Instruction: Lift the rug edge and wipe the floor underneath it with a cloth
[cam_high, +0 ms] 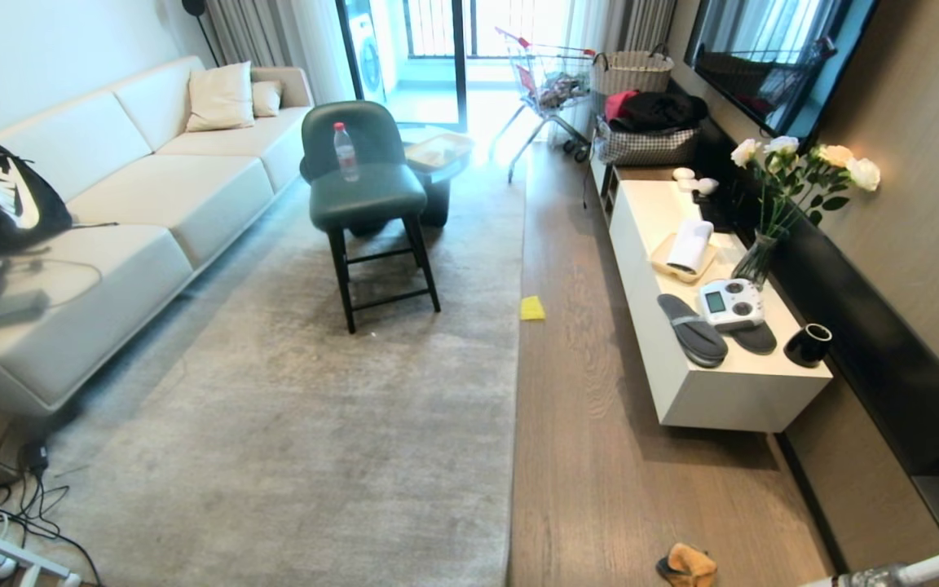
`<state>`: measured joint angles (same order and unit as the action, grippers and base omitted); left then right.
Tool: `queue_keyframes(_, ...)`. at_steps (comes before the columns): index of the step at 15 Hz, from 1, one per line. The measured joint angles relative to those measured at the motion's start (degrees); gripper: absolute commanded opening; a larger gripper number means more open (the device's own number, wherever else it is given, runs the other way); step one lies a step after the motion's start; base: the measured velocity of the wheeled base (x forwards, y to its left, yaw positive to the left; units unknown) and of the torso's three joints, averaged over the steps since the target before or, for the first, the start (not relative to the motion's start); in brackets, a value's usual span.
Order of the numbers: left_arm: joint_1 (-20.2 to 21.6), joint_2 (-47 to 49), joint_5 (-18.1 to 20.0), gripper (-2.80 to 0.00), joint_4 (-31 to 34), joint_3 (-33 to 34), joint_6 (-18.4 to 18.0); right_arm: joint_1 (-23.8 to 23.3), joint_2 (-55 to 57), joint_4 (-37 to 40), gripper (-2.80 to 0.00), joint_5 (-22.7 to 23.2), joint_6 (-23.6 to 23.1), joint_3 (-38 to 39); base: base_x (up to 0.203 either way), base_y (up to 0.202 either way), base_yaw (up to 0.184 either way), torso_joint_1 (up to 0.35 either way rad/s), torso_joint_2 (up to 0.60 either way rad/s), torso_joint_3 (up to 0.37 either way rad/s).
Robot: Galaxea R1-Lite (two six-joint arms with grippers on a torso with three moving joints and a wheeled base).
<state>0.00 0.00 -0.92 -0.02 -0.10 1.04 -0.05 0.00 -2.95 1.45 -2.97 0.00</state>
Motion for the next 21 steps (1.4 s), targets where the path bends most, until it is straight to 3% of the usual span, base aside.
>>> queue_keyframes(21, 0.0, 0.0, 0.0, -2.8, 0.0, 0.0, 0.0, 0.0, 0.0, 0.0, -2.8, 0.0, 0.0, 0.0, 0.0, 0.0, 0.0, 0.128, -0.28, -0.155)
